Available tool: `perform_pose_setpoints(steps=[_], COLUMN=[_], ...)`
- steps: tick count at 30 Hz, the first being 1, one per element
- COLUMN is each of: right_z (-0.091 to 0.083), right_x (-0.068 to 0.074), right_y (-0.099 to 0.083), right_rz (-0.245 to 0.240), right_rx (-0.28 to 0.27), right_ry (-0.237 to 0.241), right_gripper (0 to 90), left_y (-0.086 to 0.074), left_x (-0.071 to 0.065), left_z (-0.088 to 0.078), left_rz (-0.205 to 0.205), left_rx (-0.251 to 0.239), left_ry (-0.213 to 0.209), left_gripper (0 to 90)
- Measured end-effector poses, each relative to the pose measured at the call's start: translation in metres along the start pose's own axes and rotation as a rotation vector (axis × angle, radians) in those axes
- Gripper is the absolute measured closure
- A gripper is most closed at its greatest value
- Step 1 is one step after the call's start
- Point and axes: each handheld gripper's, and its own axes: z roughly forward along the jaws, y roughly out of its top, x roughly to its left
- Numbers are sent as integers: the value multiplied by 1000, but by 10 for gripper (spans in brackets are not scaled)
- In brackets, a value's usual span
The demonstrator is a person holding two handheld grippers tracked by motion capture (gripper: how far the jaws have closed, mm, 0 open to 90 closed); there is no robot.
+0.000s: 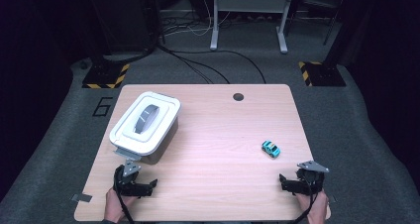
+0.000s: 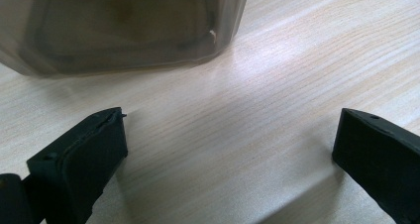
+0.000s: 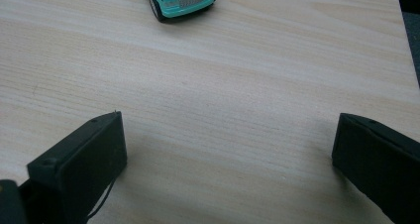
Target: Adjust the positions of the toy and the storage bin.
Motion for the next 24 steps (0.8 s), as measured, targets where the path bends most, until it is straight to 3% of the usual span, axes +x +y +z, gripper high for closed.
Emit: perform_pose_setpoints(steps=[3, 7, 17, 24], right_z=[-1, -3, 0, 10], right_x=[0, 0, 10, 12], right_y=[0, 1, 32, 46], right_rz=[-19, -6, -79, -103], right_rx=[-2, -23, -41, -51], right_ry=[0, 13, 42, 72], right_gripper=[0, 0, 0, 0], left_y=[0, 0, 1, 1], left_x=[0, 0, -1, 0], left_z=[0, 0, 1, 0], left_rz=[0, 4, 6, 14], left_rx=[-1, 2, 1, 8], left_ry=[1, 0, -7, -9], left_gripper=[1, 1, 1, 1])
